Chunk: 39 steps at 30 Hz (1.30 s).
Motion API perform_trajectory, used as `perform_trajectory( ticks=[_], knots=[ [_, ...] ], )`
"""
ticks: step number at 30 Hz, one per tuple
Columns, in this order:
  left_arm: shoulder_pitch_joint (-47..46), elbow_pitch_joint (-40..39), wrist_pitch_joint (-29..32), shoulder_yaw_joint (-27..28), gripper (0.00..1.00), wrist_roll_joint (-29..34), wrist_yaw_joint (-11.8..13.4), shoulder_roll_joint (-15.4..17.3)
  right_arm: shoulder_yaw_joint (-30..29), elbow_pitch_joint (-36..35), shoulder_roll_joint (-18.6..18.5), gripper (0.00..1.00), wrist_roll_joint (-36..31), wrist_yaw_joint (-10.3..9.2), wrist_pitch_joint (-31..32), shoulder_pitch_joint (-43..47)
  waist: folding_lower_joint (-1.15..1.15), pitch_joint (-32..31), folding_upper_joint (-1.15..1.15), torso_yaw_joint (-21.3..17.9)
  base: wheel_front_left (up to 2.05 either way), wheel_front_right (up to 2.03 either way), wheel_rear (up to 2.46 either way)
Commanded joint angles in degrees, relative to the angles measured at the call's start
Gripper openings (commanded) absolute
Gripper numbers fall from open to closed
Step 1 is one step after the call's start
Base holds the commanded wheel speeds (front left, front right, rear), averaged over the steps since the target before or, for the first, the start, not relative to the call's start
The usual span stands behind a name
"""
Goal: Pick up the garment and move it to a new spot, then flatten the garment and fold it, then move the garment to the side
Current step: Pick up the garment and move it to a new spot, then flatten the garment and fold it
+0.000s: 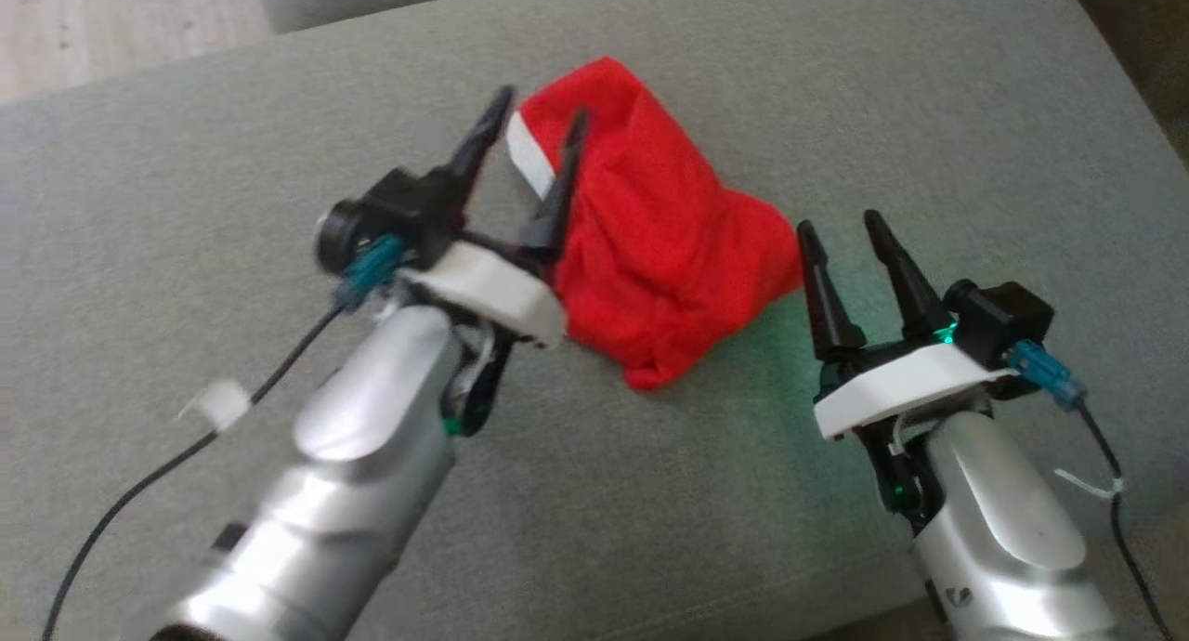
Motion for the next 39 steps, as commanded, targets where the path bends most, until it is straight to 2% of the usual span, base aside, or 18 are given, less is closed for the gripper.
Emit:
perform_trajectory(
  ticks=[1,7,14,23,27,33,35,39],
  knots=[
    [0.48,-2.75,-0.51,3.49,1.0,0.98,0.67,1.85,0.21,-1.74,0.79,1.0,-0.62,0.2,-0.21,0.24,0.0,-1.12,0.0,1.72,0.0,0.0,0.0],
    [12.03,-7.9,-0.53,12.31,1.0,5.23,2.6,3.83,-2.47,-1.62,0.79,1.0,-2.0,0.2,-0.21,1.64,0.0,-3.7,0.0,5.34,0.0,0.0,0.0],
    [25.12,-13.9,-0.54,22.82,1.0,11.08,3.61,3.41,-4.89,-1.4,0.79,1.0,-3.24,0.2,-0.21,4.08,0.0,-7.08,0.0,8.19,0.0,0.0,0.0],
    [38.14,-18.41,-0.54,33.01,1.0,17.52,2.11,0.67,-6.72,-1.17,0.79,1.0,-3.94,0.2,-0.21,7.12,0.0,-10.15,0.0,9.17,0.0,0.0,0.0],
    [40.63,-18.72,-0.54,35.38,1.0,18.85,0.84,-0.45,-7.25,-1.26,0.8,1.0,-4.13,0.2,-0.21,8.21,0.0,-10.27,0.0,9.81,0.0,0.0,0.0],
    [39.92,-18.94,-0.54,35.85,1.0,20.01,-0.62,-1.09,-6.99,-1.84,0.8,1.0,-4.99,0.2,-0.21,8.04,0.0,-9.51,0.0,11.19,0.0,0.0,0.0],
    [39.33,-18.77,-0.54,35.65,1.0,20.32,-1.13,-1.18,-5.57,-2.0,0.8,1.0,-5.18,0.2,-0.21,7.72,0.0,-9.04,0.0,11.8,0.0,0.0,0.0],
    [38.95,-18.47,-0.54,34.35,1.0,19.46,-1.31,-1.23,1.07,1.15,0.8,1.0,-5.3,0.2,-0.21,7.59,0.0,-8.36,0.0,13.06,0.0,0.0,0.0]
  ],
)
